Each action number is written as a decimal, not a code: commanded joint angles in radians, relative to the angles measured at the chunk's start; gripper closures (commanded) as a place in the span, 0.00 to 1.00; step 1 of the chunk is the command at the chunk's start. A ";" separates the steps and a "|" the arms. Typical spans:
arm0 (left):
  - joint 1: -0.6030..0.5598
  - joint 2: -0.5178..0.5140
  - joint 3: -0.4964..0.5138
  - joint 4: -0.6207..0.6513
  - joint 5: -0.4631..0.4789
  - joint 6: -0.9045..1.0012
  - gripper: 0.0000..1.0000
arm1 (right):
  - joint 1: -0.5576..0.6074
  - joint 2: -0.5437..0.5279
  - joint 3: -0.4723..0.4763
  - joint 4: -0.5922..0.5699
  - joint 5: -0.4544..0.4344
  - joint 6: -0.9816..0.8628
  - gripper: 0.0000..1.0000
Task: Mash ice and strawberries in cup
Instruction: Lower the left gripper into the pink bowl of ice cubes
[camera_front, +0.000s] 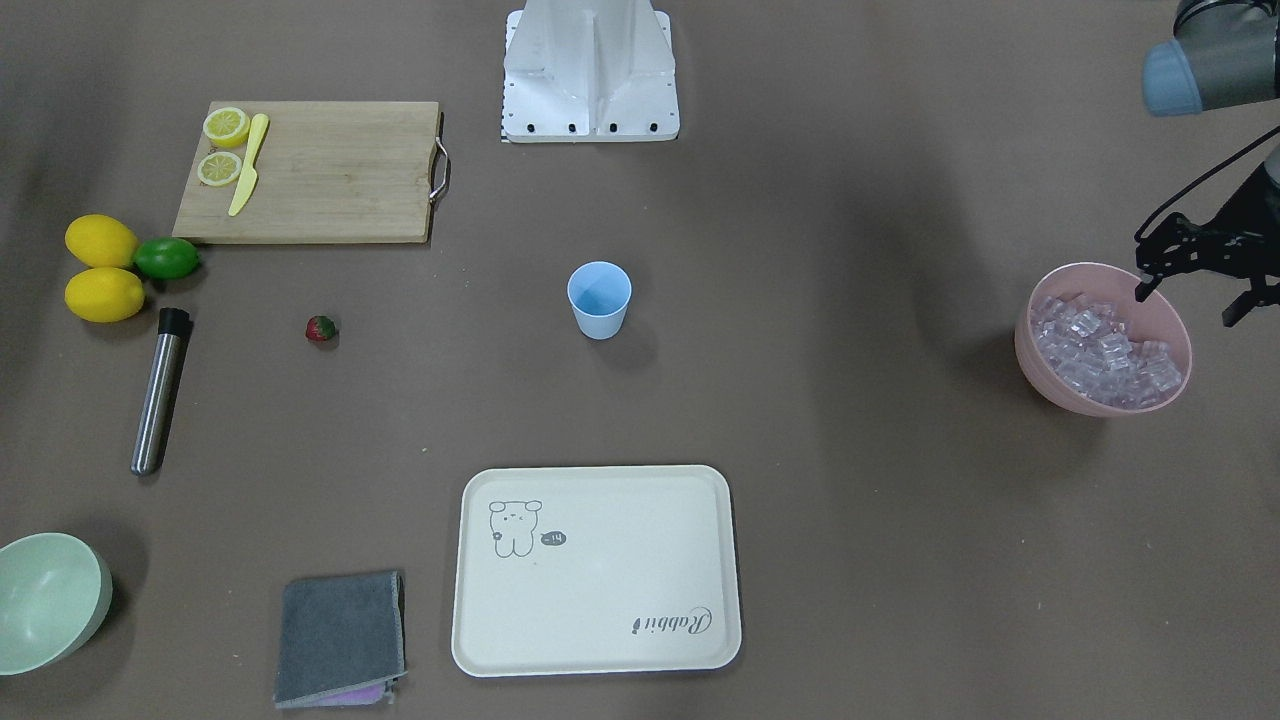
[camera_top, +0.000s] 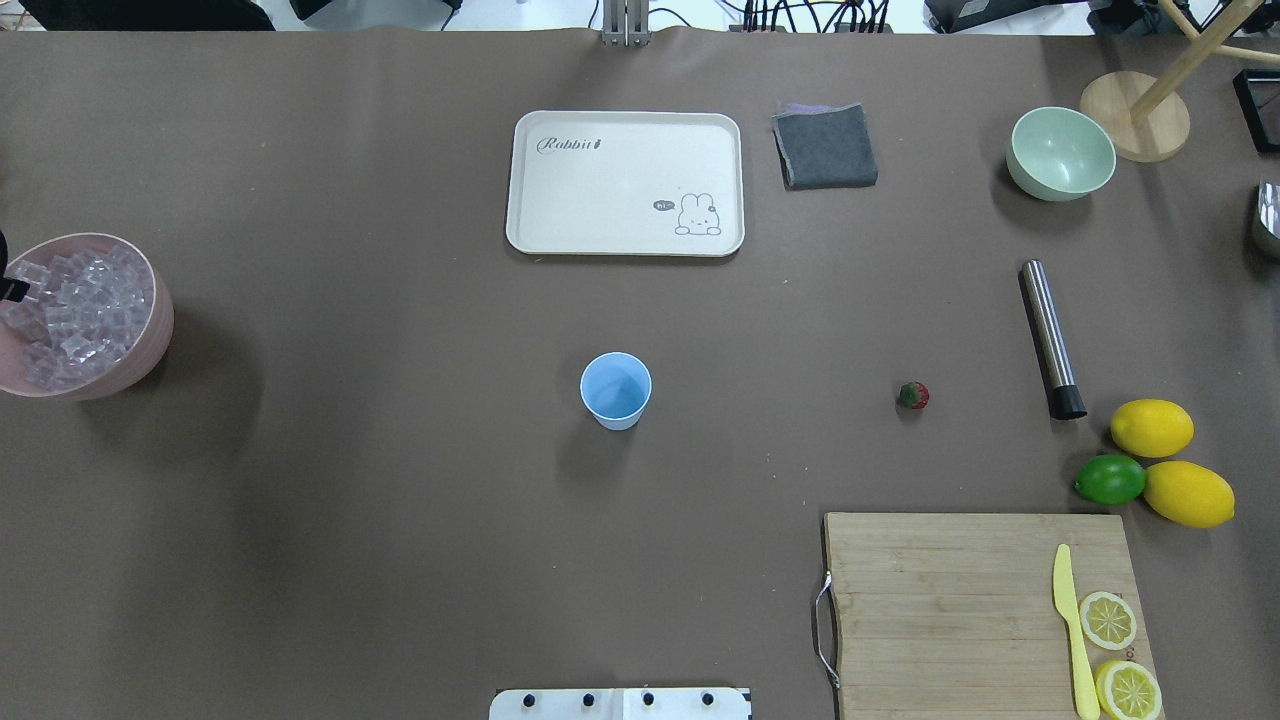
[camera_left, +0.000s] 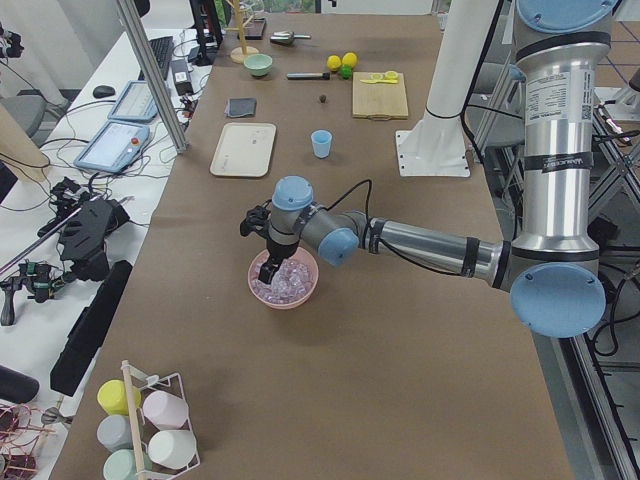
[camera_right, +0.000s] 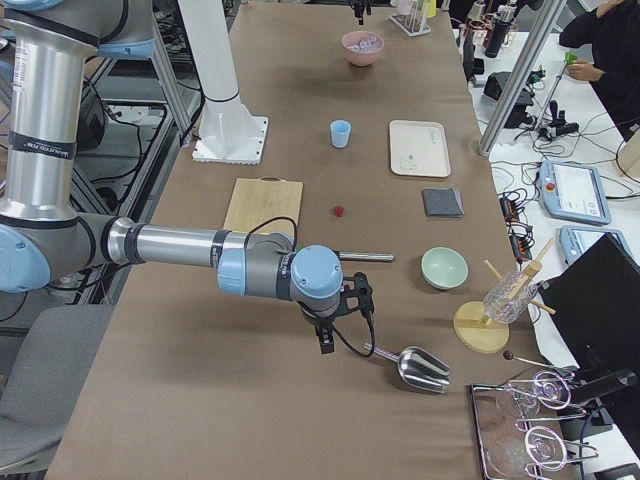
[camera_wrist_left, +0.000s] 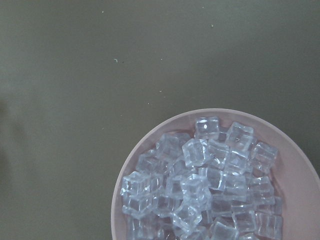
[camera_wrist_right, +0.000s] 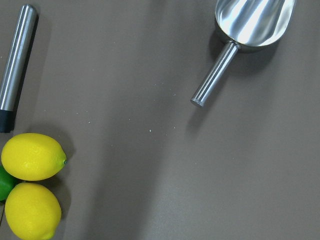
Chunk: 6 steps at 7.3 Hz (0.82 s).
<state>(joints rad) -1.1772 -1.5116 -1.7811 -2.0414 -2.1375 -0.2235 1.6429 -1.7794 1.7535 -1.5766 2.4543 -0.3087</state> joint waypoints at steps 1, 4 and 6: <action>0.062 -0.015 0.011 -0.022 0.095 -0.005 0.03 | 0.000 0.002 -0.002 0.000 0.000 0.000 0.00; 0.085 -0.080 0.077 -0.025 0.108 -0.008 0.05 | 0.000 0.000 -0.003 0.000 0.000 0.003 0.00; 0.087 -0.087 0.101 -0.025 0.108 -0.007 0.06 | 0.000 0.000 -0.003 0.000 0.000 0.007 0.00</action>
<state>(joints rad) -1.0919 -1.5925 -1.6947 -2.0662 -2.0300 -0.2306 1.6429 -1.7789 1.7503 -1.5769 2.4544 -0.3034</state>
